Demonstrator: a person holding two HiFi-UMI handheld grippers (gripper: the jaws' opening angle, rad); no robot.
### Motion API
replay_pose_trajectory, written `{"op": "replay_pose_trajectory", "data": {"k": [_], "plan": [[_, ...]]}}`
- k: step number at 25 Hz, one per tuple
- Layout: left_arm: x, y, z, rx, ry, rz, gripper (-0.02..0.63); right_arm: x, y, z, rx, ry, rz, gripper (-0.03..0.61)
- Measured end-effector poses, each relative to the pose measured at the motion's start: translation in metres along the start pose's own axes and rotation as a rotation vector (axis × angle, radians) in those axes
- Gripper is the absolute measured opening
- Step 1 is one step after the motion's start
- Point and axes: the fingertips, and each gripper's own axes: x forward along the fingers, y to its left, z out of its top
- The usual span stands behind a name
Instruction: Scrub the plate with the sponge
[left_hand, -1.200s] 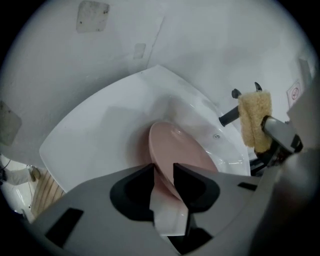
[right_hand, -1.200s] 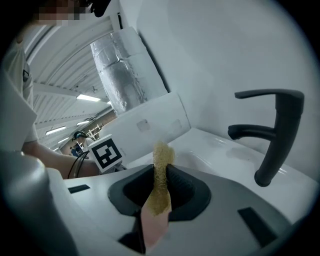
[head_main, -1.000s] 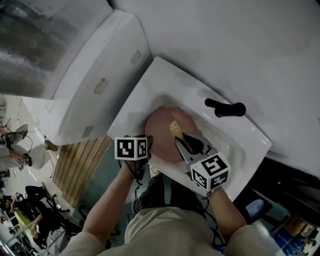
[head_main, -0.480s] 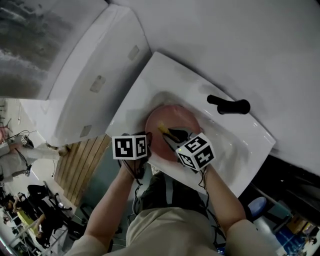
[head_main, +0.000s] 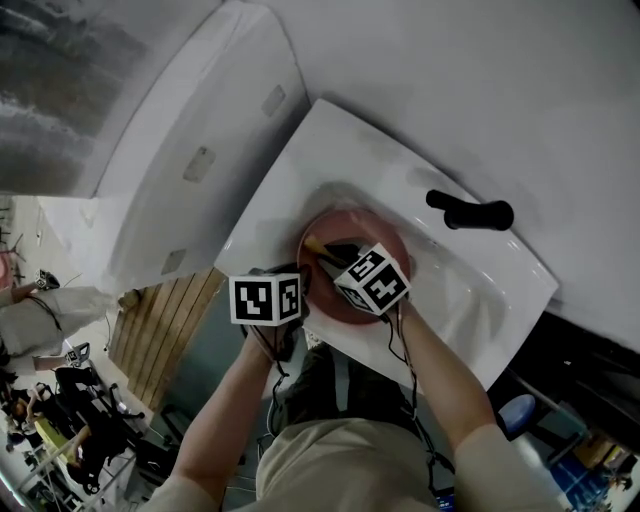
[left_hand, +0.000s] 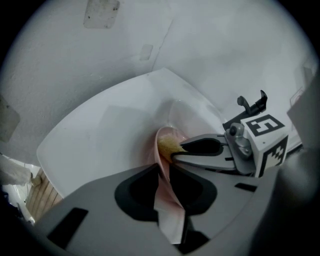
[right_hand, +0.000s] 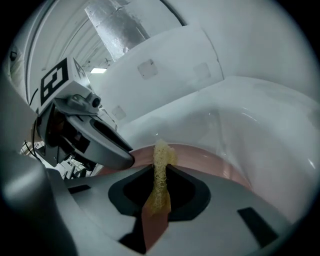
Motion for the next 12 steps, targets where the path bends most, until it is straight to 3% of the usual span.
{"op": "replay_pose_trajectory", "data": {"k": [12], "plan": [[0.000,0.008,0.003,0.029,-0.019,0.024,0.072,0.008,-0.059,-0.011,-0.066,0.062,-0.218,0.072]]}}
